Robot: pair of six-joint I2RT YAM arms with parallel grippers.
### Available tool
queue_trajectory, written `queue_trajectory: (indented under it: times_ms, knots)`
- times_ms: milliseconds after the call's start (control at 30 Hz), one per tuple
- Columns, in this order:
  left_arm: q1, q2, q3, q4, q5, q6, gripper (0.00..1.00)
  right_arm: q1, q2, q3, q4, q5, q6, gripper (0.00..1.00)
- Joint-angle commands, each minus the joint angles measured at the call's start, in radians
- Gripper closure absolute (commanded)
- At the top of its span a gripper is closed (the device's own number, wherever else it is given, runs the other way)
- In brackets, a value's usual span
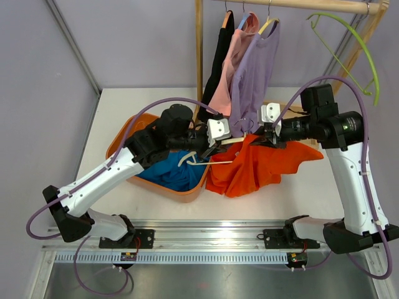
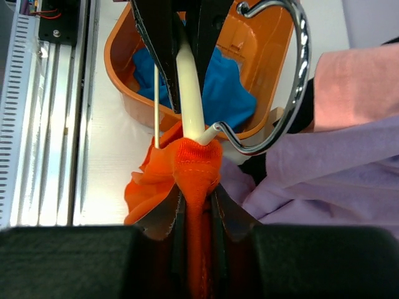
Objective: Remove the t-shirt from the hanger
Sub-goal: Remove the tshirt from the hanger
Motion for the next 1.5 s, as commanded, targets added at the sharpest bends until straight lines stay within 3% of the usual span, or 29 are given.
queue_trajectory:
  times_ms: [0, 33, 100, 133, 300, 400, 700, 900, 1133, 1233, 1333, 1367, 1400, 1433, 1467]
  knots:
    - [0.009, 0.014, 0.023, 0.059, 0.0, -0.032, 1.0, 0.006, -0.033, -0.031, -0.104, 0.024, 0.149, 0.95]
    - [0.01, 0.015, 0.028, 0.047, -0.003, -0.046, 1.0, 0.006, -0.036, -0.056, -0.065, 0.053, 0.261, 0.89]
    - [0.024, 0.015, 0.035, 0.046, 0.0, -0.12, 1.0, 0.006, -0.061, -0.083, 0.078, 0.157, 0.386, 0.66]
    - [0.032, 0.015, 0.035, 0.049, 0.007, -0.153, 1.0, 0.0, -0.07, -0.1, 0.116, 0.183, 0.486, 0.42]
    - [0.073, 0.023, 0.017, 0.07, 0.024, -0.434, 1.0, -0.013, -0.133, -0.087, 0.285, 0.314, 0.721, 0.07]
    - [0.072, 0.026, 0.011, 0.084, 0.024, -0.543, 1.0, -0.013, -0.19, -0.094, 0.374, 0.372, 0.795, 0.0]
    - [0.073, 0.066, 0.057, 0.177, 0.001, -0.888, 1.0, -0.011, -0.32, -0.328, 0.516, 0.441, 1.227, 0.13]
    - [0.067, 0.071, 0.061, 0.22, 0.021, -0.979, 1.0, -0.008, -0.294, -0.396, 0.56, 0.459, 1.322, 0.19]
    - [0.056, 0.069, 0.051, 0.247, 0.021, -1.005, 1.0, 0.03, -0.228, -0.409, 0.628, 0.533, 1.315, 0.27]
    - [0.055, 0.071, 0.049, 0.257, 0.026, -1.01, 1.0, 0.047, -0.214, -0.41, 0.626, 0.562, 1.293, 0.4]
    - [0.053, 0.071, 0.049, 0.259, 0.024, -1.007, 1.0, 0.049, -0.213, -0.407, 0.623, 0.581, 1.275, 0.65]
    - [0.053, 0.069, 0.046, 0.254, 0.024, -1.004, 1.0, 0.049, -0.214, -0.401, 0.623, 0.587, 1.272, 0.83]
    - [0.053, 0.069, 0.044, 0.248, 0.018, -0.999, 1.0, 0.049, -0.219, -0.398, 0.625, 0.592, 1.272, 0.94]
    - [0.053, 0.068, 0.044, 0.241, 0.014, -0.981, 1.0, 0.049, -0.227, -0.392, 0.626, 0.595, 1.267, 1.0]
    - [0.053, 0.066, 0.046, 0.207, 0.009, -0.965, 1.0, 0.049, -0.23, -0.374, 0.62, 0.602, 1.26, 1.0]
